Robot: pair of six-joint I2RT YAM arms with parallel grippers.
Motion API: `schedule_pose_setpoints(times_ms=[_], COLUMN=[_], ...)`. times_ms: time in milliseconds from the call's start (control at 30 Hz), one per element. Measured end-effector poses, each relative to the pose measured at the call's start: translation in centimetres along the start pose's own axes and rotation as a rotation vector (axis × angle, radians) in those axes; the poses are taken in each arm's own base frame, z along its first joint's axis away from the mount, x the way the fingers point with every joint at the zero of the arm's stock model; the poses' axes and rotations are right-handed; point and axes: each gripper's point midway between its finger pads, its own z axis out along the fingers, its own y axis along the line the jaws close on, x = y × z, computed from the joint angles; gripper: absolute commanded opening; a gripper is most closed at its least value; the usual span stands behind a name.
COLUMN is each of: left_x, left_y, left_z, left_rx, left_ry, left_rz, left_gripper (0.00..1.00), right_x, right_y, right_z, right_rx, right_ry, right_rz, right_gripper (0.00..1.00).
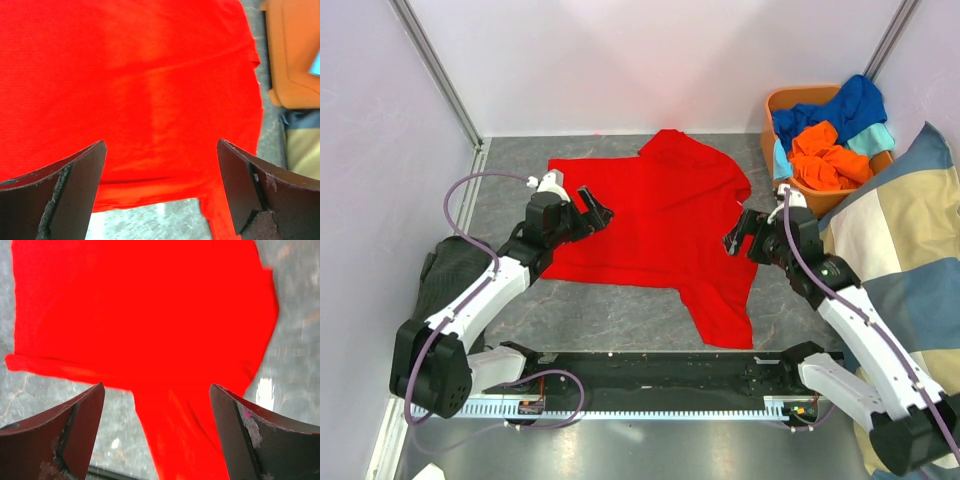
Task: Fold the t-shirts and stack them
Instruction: Flatten out the tshirt, then grap the side of the flattened tshirt closest away from the robot with both arms
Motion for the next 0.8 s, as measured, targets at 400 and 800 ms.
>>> schedule_pose_setpoints(times_ms=[400,800], left_x=[4.4,5.1], left_y=[2.1,2.7], left_z=[-0.7,-1.8], left_rx=[-0.033,-0.027], left_ry=[0.099,0.096], left_rz=[0.007,0.007], left_gripper=[1.0,1.0], right_x=[12.3,19.0], right_y=[-6.3,-4.8], right_z=[-3.4,-2.8], right_rx=[0.31,0.432], right_ry=[0.179,0.298], right_rz=[0.154,-0.009], right_gripper=[0.98,0.98])
